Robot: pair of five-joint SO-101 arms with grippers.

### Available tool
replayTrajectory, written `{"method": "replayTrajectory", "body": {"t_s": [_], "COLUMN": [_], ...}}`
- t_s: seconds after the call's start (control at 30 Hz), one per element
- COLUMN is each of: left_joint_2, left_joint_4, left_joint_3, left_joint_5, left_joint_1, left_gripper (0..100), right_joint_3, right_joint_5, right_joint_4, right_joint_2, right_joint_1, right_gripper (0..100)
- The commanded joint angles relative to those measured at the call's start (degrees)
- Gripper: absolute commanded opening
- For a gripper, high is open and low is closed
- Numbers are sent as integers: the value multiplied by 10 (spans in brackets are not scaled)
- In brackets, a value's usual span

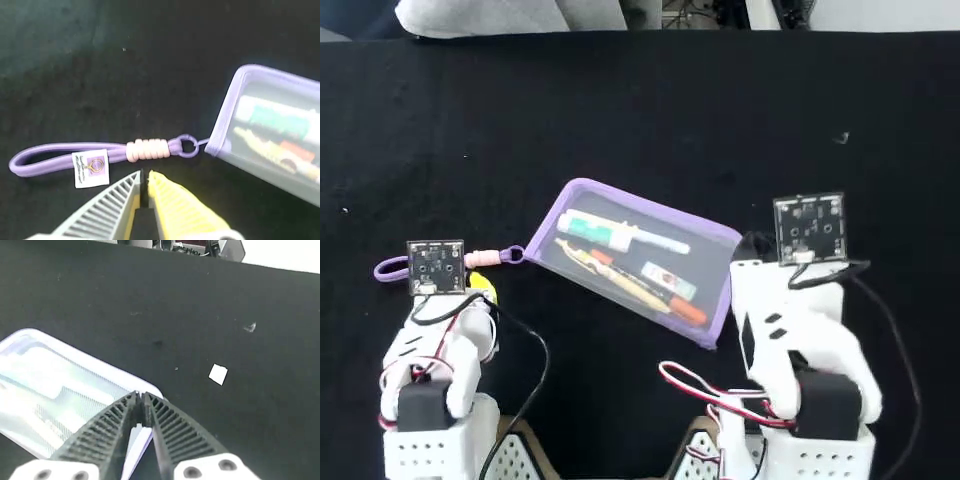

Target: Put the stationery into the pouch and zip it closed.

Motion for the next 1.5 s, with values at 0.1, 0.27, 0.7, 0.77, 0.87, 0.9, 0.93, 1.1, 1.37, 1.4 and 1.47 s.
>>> {"method": "replayTrajectory", "body": {"t_s": [0.1, 0.27, 0.7, 0.77, 0.87, 0.9, 0.93, 1.1, 1.37, 1.4, 1.47], "left_joint_2": [-4, -3, -1, -1, -1, 0, 0, 0, 0, 0, 0], "left_joint_4": [-38, -37, 59, 75, 80, 81, 87, 93, 93, 93, 93], "left_joint_3": [51, 69, 111, 111, 111, 111, 111, 111, 111, 111, 111], "left_joint_5": [-4, -4, -7, -9, -9, -8, -6, -4, -5, -5, -5], "left_joint_1": [9, 10, 51, 51, 53, 53, 52, 51, 51, 51, 51], "left_gripper": [30, 30, 30, 30, 30, 30, 30, 30, 30, 30, 30], "right_joint_3": [148, 284, 417, 417, 417, 417, 417, 417, 417, 417, 417], "right_joint_5": [4, 4, 7, 7, 7, 8, 8, 8, 7, 7, 7], "right_joint_4": [-89, -129, -53, -32, 22, 33, 33, 37, 37, 37, 37], "right_joint_2": [-59, -144, -267, -267, -268, -268, -268, -267, -267, -267, -267], "right_joint_1": [42, 56, 53, 54, 56, 58, 62, 112, 170, 170, 170], "right_gripper": [15, 15, 15, 15, 15, 15, 14, 13, 13, 13, 13]}}
